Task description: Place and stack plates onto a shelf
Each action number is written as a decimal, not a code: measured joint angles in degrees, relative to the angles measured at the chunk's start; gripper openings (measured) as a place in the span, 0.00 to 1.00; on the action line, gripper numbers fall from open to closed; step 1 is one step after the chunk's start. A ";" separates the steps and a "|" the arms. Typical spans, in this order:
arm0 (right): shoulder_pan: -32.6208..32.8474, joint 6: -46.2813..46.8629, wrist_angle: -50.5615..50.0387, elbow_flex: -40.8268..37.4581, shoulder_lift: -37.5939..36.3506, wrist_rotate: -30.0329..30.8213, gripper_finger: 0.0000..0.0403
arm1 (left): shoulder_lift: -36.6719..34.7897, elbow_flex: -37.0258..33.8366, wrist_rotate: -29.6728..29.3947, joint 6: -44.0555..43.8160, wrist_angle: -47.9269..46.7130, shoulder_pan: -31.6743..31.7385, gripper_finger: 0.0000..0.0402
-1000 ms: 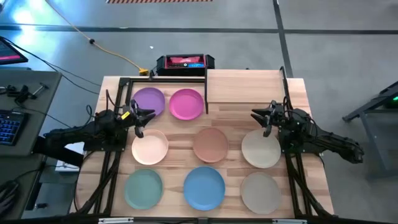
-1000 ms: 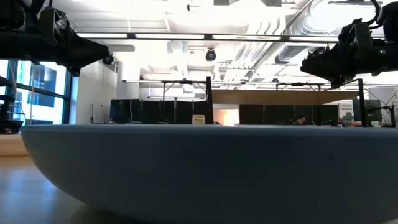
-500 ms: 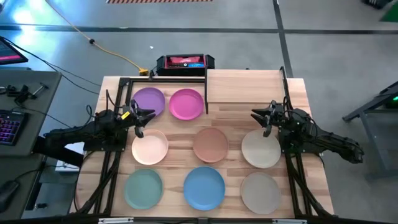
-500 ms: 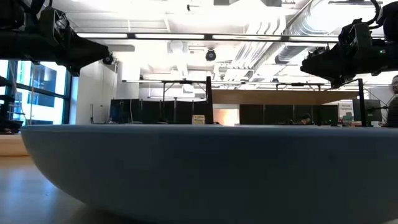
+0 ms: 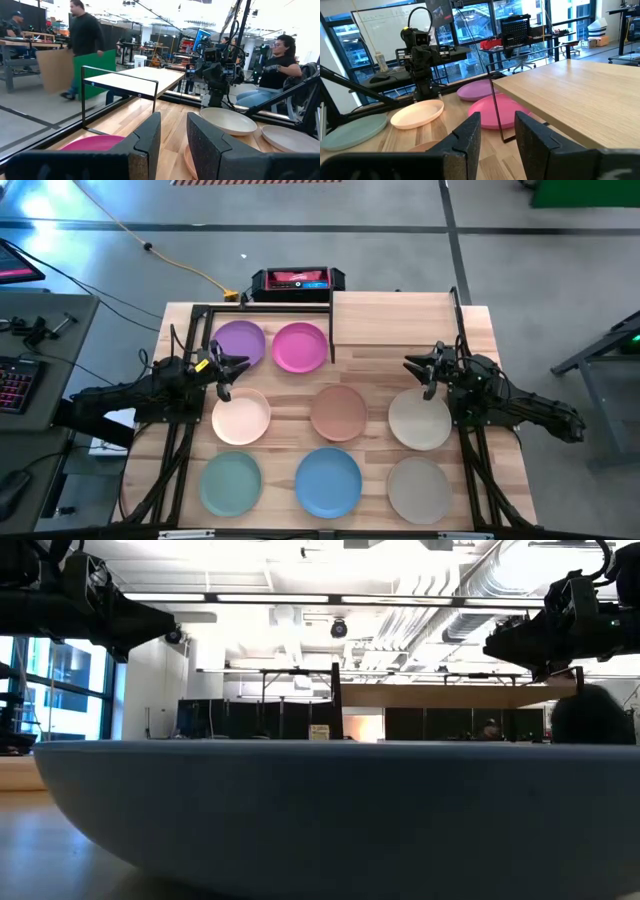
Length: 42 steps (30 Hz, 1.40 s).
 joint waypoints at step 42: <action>0.02 0.00 0.01 0.02 0.00 0.00 0.26 | 0.00 0.00 0.00 -1.18 0.46 0.00 0.21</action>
